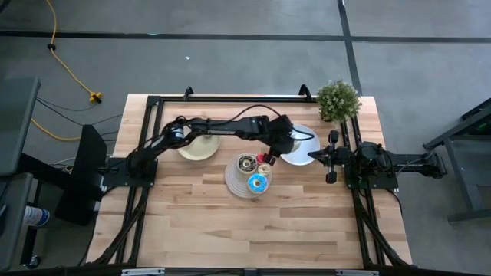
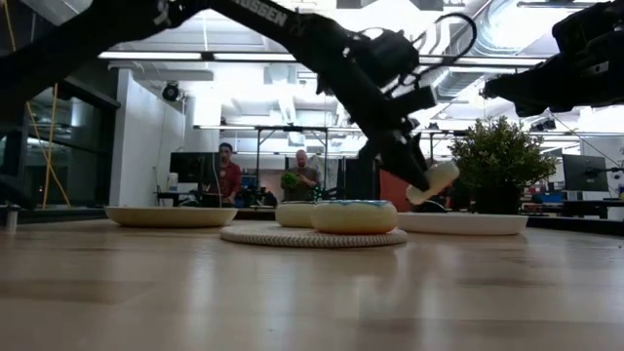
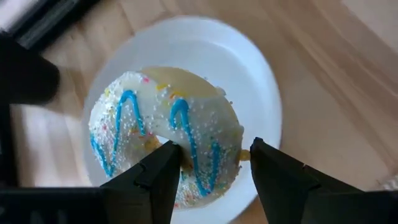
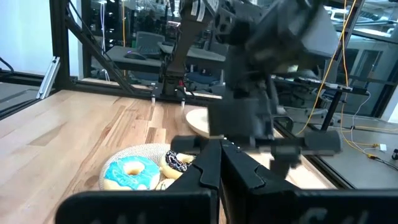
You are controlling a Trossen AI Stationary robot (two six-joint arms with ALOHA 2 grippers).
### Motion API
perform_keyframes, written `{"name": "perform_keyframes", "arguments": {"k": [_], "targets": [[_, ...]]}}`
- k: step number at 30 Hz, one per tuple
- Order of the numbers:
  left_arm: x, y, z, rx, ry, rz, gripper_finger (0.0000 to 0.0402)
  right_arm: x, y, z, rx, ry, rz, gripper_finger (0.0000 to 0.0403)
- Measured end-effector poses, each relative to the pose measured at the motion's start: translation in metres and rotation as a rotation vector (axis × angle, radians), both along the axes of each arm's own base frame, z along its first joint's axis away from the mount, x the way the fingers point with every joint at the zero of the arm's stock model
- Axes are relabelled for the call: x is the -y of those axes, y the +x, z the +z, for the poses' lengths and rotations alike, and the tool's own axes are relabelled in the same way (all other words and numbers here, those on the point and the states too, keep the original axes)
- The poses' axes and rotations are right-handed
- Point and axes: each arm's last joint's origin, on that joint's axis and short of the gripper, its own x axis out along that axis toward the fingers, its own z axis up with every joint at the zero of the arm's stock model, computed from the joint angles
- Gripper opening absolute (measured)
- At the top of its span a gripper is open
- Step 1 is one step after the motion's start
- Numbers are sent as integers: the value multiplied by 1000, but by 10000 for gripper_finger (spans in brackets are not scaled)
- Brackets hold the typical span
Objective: Pick & Place donuts
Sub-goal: Put the large white donut on the white plate
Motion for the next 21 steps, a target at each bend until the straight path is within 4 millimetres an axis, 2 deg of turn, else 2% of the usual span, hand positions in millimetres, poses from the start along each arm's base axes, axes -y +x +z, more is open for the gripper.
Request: {"name": "perform_keyframes", "arguments": {"k": [8, 15, 18, 21], "targets": [[-9, 12, -14, -1, -92, 89, 181, 0, 0, 0, 0, 0, 0, 0], [-16, 11, -19, -11, -138, 324, 185, 0, 0, 0, 0, 0, 0, 0], [-18, 10, -19, -17, -161, 334, 201, 0, 0, 0, 0, 0, 0, 0], [-17, 10, -20, -17, -190, 329, 233, 0, 0, 0, 0, 0, 0, 0]]}}
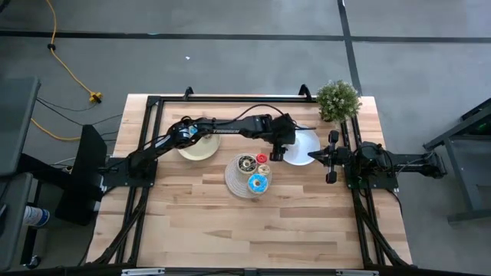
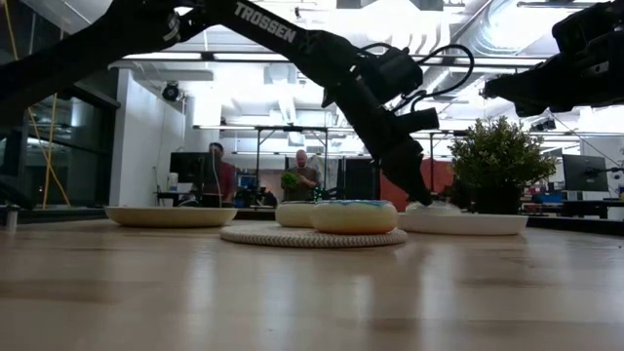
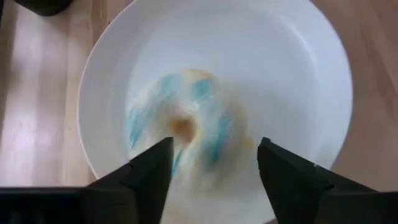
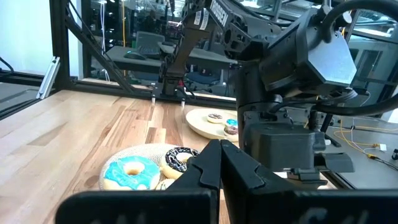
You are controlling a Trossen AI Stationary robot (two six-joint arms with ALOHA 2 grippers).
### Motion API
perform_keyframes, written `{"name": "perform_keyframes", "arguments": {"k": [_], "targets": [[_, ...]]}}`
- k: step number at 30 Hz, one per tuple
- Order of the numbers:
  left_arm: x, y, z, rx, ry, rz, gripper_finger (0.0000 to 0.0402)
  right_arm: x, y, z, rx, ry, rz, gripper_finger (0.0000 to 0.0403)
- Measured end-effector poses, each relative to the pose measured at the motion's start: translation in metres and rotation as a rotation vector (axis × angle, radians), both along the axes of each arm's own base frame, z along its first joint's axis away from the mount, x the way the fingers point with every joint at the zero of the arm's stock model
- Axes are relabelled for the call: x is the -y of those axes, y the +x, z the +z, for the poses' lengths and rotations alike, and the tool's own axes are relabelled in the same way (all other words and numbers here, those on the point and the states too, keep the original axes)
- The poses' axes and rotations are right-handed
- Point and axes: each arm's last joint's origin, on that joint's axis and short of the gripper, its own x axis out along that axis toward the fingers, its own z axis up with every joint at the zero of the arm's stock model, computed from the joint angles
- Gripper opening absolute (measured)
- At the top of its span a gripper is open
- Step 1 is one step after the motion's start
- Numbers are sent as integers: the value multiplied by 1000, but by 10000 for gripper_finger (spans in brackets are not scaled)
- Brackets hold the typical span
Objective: Pick & Place donuts
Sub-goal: Put the large white donut on the white plate, then put the large black donut on the white plate
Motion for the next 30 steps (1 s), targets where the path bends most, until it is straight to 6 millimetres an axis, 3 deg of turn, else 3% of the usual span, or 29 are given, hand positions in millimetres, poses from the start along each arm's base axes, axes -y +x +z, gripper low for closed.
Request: {"name": "perform_keyframes", "arguments": {"k": [8, 11, 15, 25, 30], "targets": [[2, -1, -1, -26, 50, 47, 361, 0, 0, 0, 0, 0, 0, 0], [2, -2, 0, -39, 75, 65, 392, 0, 0, 0, 0, 0, 0, 0], [4, -3, 8, -55, 76, 54, 392, 0, 0, 0, 0, 0, 0, 0], [5, -7, 56, -68, 74, 55, 385, 0, 0, 0, 0, 0, 0, 0], [11, -19, 73, -98, 56, 64, 385, 0, 0, 0, 0, 0, 0, 0]]}}
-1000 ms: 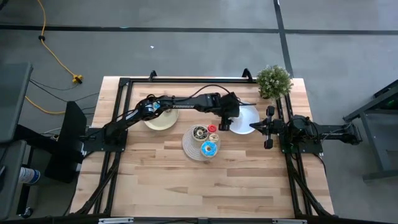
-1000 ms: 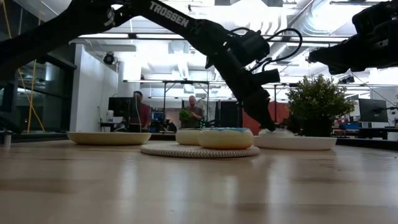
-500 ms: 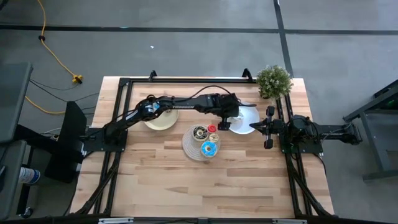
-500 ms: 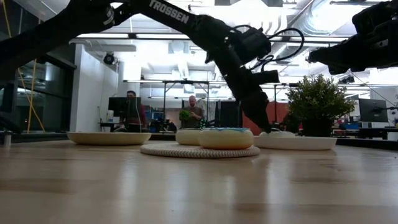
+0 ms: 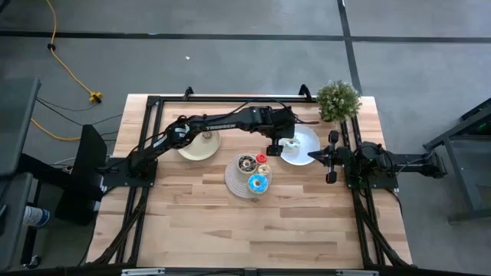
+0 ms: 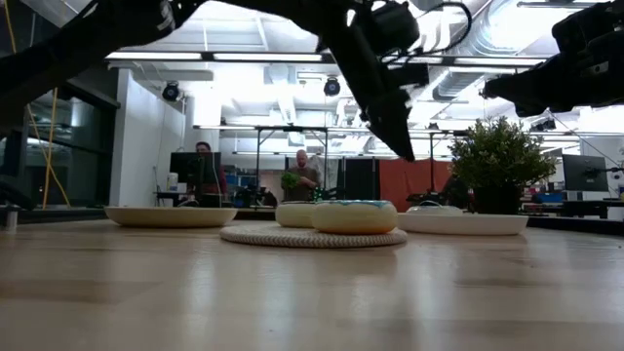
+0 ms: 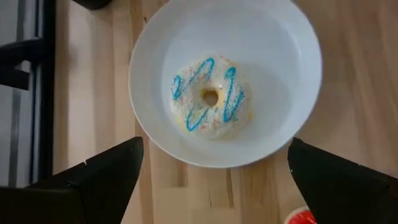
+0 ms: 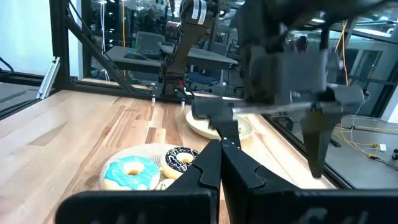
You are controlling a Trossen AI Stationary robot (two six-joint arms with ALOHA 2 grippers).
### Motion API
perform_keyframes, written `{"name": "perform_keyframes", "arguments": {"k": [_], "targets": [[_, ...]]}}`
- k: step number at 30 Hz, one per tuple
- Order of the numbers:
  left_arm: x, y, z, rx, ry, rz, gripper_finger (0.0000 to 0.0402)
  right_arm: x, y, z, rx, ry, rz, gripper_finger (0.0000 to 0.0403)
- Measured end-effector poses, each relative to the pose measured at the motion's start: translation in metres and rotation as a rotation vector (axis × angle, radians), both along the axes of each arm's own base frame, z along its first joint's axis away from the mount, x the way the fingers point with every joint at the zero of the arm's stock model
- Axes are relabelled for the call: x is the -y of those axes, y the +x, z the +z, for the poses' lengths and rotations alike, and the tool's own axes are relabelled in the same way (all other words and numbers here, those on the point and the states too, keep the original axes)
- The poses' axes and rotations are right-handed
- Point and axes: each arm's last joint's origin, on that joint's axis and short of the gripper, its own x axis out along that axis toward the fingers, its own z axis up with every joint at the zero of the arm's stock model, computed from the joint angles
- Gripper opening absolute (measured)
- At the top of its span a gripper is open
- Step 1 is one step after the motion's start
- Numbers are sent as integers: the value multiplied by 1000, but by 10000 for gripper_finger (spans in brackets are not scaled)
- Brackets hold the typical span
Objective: Pick & Place donuts
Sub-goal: Put the large black donut on the white plate
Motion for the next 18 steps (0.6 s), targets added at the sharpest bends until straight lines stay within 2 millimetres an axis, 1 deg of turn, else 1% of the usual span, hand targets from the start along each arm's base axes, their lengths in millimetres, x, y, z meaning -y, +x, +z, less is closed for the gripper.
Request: {"name": "perform_keyframes", "arguments": {"k": [5, 12, 18], "targets": [[4, -14, 21, -17, -30, 30, 385, 0, 0, 0, 0, 0, 0, 0], [15, -32, 44, -45, -99, 36, 385, 0, 0, 0, -1, 0, 0, 0], [24, -42, 48, -107, -167, 36, 385, 0, 0, 0, -1, 0, 0, 0]]}}
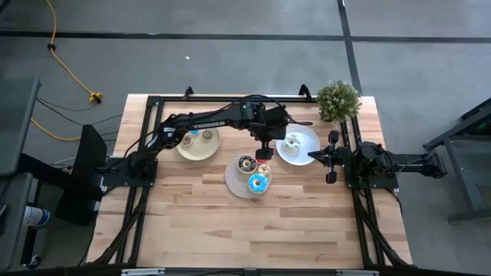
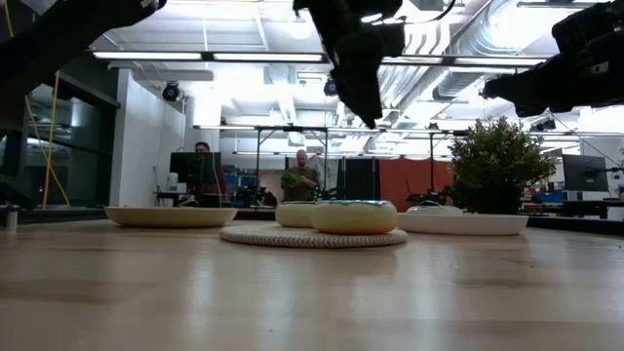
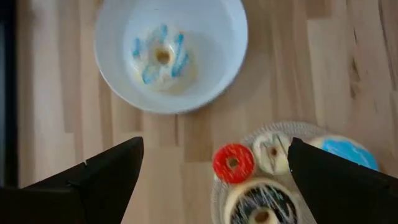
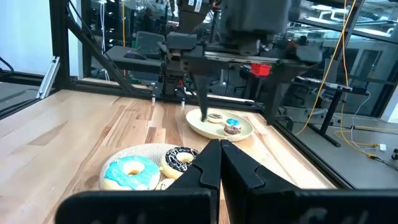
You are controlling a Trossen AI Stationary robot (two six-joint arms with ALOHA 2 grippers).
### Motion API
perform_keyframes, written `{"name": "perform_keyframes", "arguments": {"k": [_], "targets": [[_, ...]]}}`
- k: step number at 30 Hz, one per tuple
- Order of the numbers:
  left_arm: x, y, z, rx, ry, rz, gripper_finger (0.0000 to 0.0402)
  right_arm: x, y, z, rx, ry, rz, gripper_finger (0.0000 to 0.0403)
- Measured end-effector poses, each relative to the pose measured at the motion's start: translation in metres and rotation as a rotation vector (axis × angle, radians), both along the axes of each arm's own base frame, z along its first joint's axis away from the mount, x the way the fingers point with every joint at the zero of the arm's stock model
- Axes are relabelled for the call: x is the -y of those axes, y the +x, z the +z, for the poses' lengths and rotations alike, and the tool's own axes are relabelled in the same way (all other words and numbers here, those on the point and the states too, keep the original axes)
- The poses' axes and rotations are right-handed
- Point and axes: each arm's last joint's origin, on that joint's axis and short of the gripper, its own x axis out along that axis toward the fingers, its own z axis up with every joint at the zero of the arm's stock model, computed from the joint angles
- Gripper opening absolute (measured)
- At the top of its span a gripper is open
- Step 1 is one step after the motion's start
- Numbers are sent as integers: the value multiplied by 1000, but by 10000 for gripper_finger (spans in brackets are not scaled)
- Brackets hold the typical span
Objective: Pick & Place donuts
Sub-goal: Put the large black donut on the white plate
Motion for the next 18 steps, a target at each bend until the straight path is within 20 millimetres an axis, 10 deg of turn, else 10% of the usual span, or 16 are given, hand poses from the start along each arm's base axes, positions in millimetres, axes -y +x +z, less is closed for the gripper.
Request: {"name": "perform_keyframes", "arguments": {"k": [18], "targets": [[26, -54, 32, -100, -239, -251, 385, 0, 0, 0, -2, 0, 0, 0]]}}
